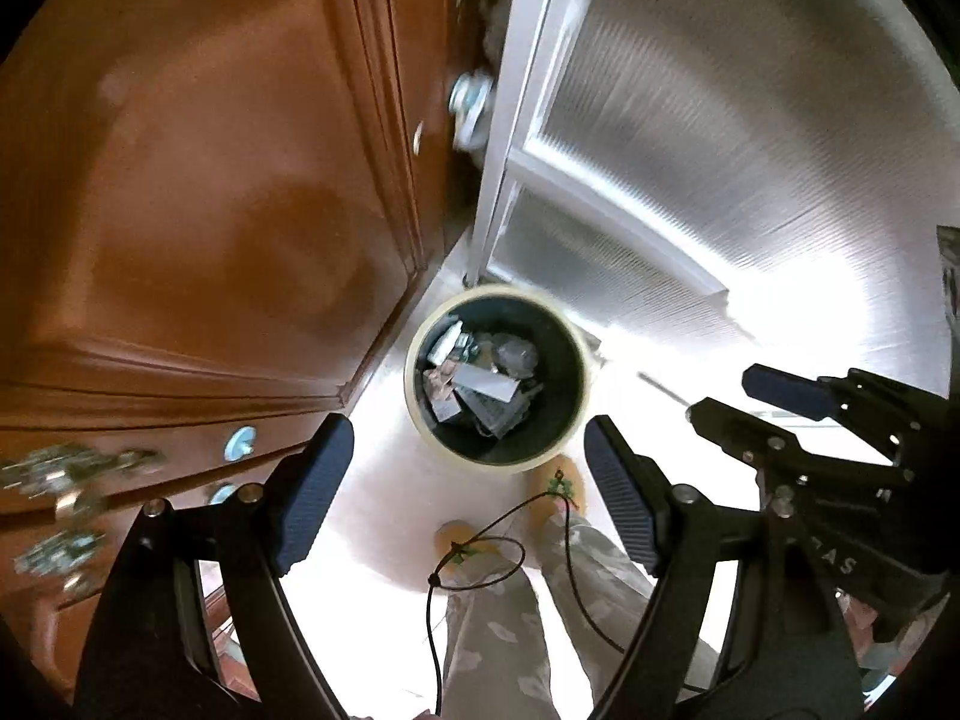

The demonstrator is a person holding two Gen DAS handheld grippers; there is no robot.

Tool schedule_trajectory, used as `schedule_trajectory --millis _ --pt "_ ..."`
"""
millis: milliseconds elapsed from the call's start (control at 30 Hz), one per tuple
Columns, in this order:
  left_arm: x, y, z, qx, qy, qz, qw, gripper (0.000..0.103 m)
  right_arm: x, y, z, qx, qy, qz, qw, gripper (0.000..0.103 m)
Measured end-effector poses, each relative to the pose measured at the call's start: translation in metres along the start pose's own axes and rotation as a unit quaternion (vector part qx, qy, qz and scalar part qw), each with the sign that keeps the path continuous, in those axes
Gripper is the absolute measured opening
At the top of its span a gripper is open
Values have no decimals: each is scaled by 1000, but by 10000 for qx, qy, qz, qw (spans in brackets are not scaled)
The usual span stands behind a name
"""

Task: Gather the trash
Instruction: 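Move both tools back up to the counter corner toward the remaining trash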

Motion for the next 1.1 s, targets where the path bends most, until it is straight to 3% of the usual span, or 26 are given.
schedule_trajectory --millis 467,700,867,1100 --pt "-6 38 -209 -1157 -117 298 9928 77 66 48 -213 -1273 93 -10 9918 46" --pt "8 64 -268 -1674 -18 267 9855 77 92 80 -294 -1884 81 -134 9820 46" --pt "11 93 -309 -1945 17 323 9804 77 106 105 -332 -2084 57 -214 9778 46" --pt "9 160 -356 -2177 18 475 9749 77 96 182 -374 -2155 151 -292 9760 46"
Point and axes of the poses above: each gripper's, at about its wrist camera, not at the fingertips, and z roughly the way its jaws point, x to its left, y to its top, the point moved 7 cm from there along z, roughly the way its jaws point, and after that the axes turned 1 degree about -x, right-handed, at the moved point
